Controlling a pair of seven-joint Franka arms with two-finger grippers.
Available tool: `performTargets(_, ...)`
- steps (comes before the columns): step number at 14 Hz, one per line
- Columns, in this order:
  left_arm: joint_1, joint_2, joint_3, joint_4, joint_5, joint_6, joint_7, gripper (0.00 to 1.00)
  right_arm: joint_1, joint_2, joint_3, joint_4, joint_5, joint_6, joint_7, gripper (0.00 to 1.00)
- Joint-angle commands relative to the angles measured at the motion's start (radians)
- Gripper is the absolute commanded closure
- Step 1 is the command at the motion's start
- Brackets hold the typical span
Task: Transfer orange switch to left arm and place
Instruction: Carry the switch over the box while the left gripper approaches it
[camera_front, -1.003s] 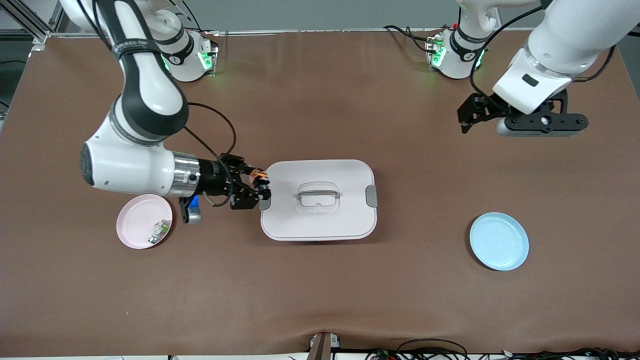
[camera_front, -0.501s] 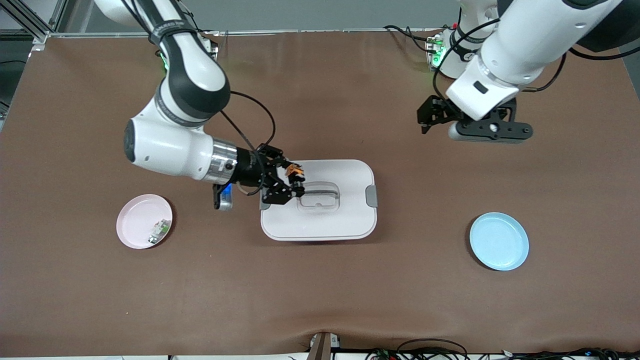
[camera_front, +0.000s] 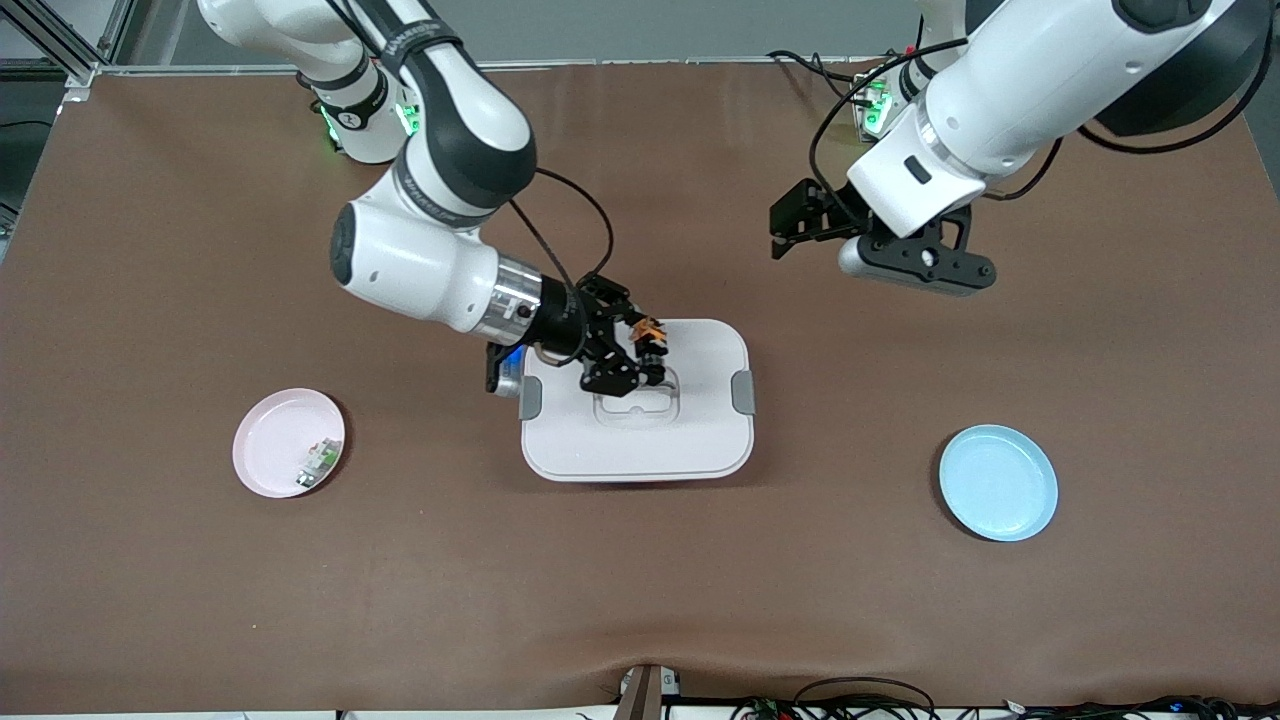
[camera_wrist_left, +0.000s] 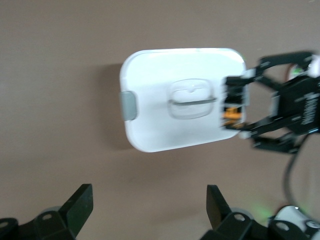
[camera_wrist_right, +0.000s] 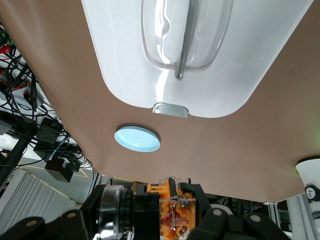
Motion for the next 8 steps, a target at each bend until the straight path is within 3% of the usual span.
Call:
performTargets(1, -0.010, 0.041, -0.008, 0.023, -0.057, 0.053, 0.025, 0.00, 0.037, 0.020, -0.010, 0.012, 0.040, 0.047, 0.024, 0.65)
performTargets(8, -0.004, 0.112, -0.008, -0.005, -0.118, 0.125, 0.154, 0.00, 0.050, 0.023, -0.010, 0.014, 0.050, 0.049, 0.024, 0.66)
